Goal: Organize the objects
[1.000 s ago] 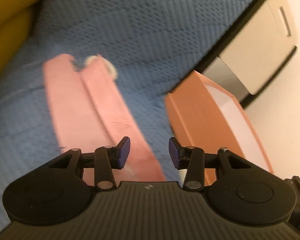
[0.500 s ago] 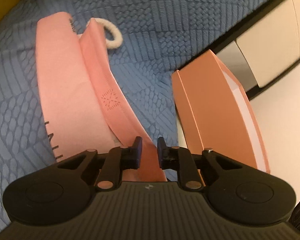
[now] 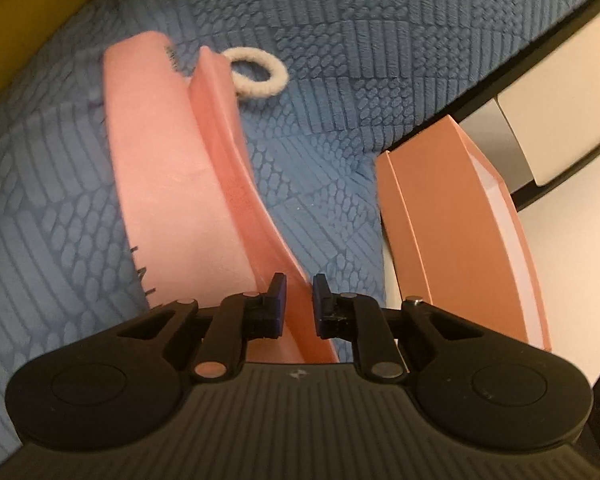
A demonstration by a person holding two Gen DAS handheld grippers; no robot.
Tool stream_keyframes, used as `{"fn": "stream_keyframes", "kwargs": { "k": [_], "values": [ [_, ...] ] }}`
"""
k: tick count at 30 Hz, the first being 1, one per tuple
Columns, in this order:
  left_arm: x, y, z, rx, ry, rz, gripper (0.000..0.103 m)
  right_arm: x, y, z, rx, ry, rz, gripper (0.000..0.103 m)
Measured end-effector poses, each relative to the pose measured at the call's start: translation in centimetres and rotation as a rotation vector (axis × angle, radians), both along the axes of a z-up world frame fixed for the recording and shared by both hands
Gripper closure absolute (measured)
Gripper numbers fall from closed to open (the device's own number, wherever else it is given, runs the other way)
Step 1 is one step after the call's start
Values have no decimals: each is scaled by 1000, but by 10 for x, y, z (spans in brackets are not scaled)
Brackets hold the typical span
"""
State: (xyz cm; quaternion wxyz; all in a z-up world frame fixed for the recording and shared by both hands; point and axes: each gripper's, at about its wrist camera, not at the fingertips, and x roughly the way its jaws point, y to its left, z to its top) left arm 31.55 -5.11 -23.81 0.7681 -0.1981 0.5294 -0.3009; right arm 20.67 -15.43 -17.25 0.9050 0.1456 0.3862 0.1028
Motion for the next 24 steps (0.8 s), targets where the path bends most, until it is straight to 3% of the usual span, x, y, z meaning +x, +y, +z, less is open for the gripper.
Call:
{"fn": "stream_keyframes", "kwargs": {
  "k": [5, 10, 14, 19, 24],
  "values": [
    [2, 13, -1, -8, 41, 24, 88, 6, -11, 1, 72, -9, -9, 94],
    [2, 14, -3, 3, 54, 29, 88, 15, -5, -8, 30, 21, 24, 94],
    [2, 13, -3, 58, 38, 27, 90, 26, 12, -18, -26, 41, 93, 94],
    [7, 11, -6, 77, 22, 32, 90, 36, 12, -31, -65, 83, 68, 94],
    [10, 2, -14, 119, 1, 15, 90, 35, 19, -24, -35, 65, 112, 93]
  ]
}}
